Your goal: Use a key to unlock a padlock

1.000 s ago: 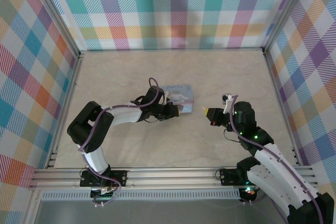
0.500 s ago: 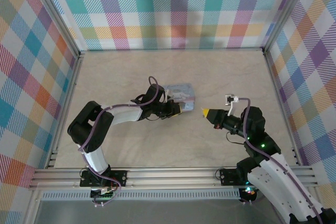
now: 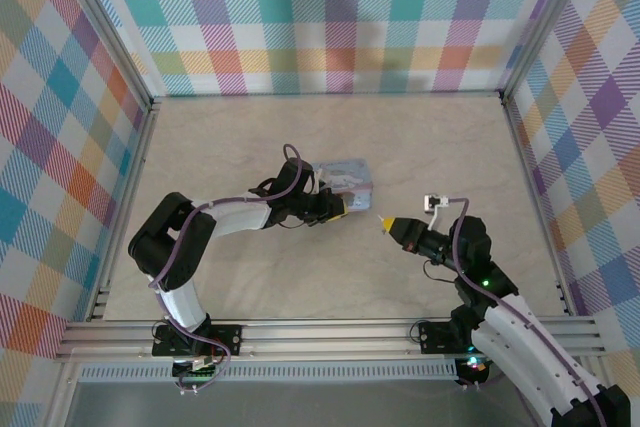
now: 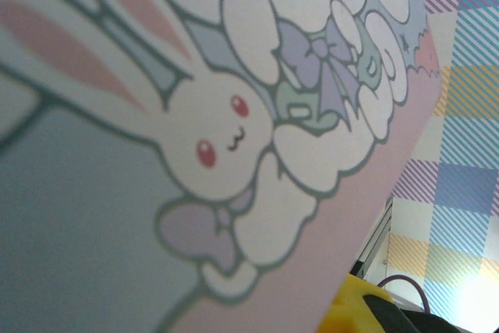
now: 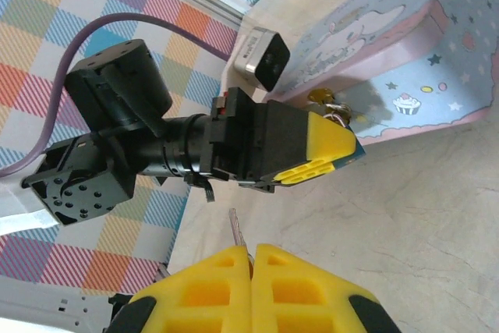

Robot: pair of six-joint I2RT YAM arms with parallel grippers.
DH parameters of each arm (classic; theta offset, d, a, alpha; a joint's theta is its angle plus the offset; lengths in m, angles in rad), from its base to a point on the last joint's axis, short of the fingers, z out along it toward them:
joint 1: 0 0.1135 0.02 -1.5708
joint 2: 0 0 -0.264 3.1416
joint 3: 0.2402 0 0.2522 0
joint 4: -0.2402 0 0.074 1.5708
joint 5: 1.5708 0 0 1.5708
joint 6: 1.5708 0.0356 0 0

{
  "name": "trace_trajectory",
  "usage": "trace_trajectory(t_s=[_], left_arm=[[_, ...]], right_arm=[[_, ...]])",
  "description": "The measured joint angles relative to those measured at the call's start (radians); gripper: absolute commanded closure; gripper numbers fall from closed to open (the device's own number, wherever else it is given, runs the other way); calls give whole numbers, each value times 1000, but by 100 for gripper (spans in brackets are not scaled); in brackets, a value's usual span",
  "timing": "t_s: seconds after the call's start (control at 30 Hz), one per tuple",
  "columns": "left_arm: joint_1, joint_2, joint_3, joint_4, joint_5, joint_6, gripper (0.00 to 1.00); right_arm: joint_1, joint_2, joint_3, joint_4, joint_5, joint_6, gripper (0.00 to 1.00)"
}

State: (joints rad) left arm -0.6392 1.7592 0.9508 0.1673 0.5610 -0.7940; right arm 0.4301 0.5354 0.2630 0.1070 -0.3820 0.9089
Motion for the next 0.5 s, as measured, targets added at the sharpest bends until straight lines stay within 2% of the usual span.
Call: trace_trajectory(t_s=[0.5], left_arm=[[2,0,6,19,19,-17,98]], right_arm=[[16,130,-121,233,62,101,100]])
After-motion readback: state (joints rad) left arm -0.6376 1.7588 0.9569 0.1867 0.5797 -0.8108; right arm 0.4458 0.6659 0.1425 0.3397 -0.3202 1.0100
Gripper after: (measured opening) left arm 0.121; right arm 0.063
